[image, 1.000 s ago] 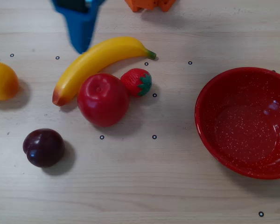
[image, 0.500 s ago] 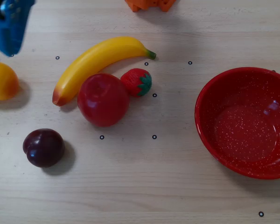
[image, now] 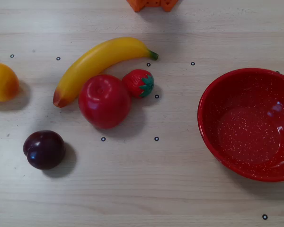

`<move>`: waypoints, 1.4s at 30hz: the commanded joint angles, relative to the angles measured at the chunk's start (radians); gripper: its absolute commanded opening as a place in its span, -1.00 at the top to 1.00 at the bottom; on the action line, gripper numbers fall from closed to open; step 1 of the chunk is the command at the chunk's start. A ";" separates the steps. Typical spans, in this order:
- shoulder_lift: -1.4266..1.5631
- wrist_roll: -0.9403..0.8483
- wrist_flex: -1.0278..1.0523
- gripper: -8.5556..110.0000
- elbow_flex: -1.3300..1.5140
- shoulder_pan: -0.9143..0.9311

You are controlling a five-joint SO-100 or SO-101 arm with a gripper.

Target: Put the peach in the red bowl.

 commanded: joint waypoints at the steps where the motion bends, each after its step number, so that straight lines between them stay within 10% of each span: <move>1: 0.052 0.100 0.089 -0.13 -0.035 -0.040; 9: 0.009 0.304 0.089 -0.26 0.055 -0.080; 42: -0.272 0.083 -0.018 -0.26 -0.120 0.017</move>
